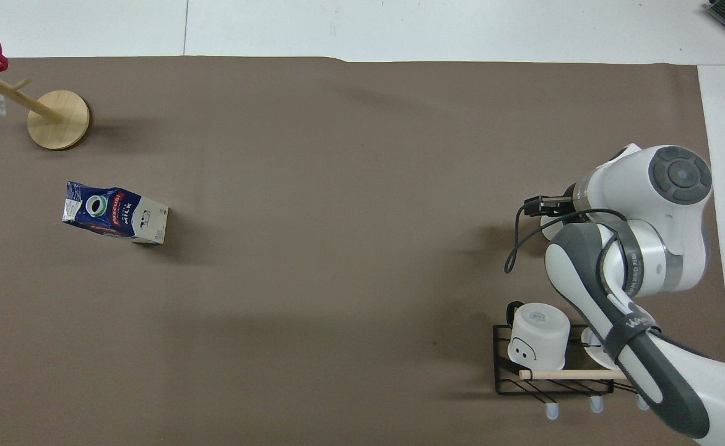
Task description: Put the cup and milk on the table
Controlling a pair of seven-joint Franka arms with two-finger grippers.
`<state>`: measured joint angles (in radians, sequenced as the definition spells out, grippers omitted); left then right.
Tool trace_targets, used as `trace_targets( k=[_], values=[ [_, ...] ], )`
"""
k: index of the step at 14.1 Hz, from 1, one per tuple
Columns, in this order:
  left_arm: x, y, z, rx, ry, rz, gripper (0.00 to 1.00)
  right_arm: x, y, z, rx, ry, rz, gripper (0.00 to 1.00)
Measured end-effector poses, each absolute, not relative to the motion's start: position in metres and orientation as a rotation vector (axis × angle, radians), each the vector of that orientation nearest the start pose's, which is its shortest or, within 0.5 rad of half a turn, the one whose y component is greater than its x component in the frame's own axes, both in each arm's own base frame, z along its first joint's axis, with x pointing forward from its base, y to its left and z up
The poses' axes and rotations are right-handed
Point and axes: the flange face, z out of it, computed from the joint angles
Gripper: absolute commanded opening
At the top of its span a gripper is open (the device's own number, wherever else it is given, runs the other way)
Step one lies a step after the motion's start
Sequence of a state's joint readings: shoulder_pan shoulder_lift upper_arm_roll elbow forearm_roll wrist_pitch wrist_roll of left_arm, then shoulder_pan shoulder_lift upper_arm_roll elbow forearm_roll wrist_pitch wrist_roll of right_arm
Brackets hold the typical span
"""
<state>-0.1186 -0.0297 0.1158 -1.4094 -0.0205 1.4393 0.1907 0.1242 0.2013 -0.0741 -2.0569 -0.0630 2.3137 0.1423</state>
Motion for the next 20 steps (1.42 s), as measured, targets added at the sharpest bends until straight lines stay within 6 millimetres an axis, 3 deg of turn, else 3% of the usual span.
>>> trace_targets(
  k=[2, 3, 5, 6, 14, 17, 20],
  values=[
    [0.529, -0.003, 0.703, -3.142, 0.310, -0.102, 1.00, 0.586, 0.030, 0.343, -3.196, 0.077, -0.100, 0.80],
    [0.530, -0.003, 0.702, -3.143, 0.310, -0.100, 1.00, 0.586, 0.030, 0.343, -3.196, 0.076, -0.100, 0.62],
    [0.530, -0.003, 0.701, -3.143, 0.310, -0.095, 1.00, 0.586, 0.030, 0.343, -3.195, 0.075, -0.101, 0.15],
    [0.530, -0.003, 0.700, -3.143, 0.310, -0.093, 1.00, 0.586, 0.030, 0.343, -3.195, 0.075, -0.101, 0.00],
    [0.529, -0.002, 0.700, -3.143, 0.309, -0.093, 1.00, 0.592, 0.031, 0.356, -3.192, 0.080, -0.137, 0.00],
    [0.529, -0.001, 0.700, -3.144, 0.305, -0.094, 1.00, 0.594, 0.031, 0.382, -3.192, 0.088, -0.136, 0.00],
    [0.529, 0.000, 0.700, -3.144, 0.303, -0.094, 1.00, 0.590, 0.030, 0.421, -3.189, 0.149, -0.122, 0.00]
  ],
)
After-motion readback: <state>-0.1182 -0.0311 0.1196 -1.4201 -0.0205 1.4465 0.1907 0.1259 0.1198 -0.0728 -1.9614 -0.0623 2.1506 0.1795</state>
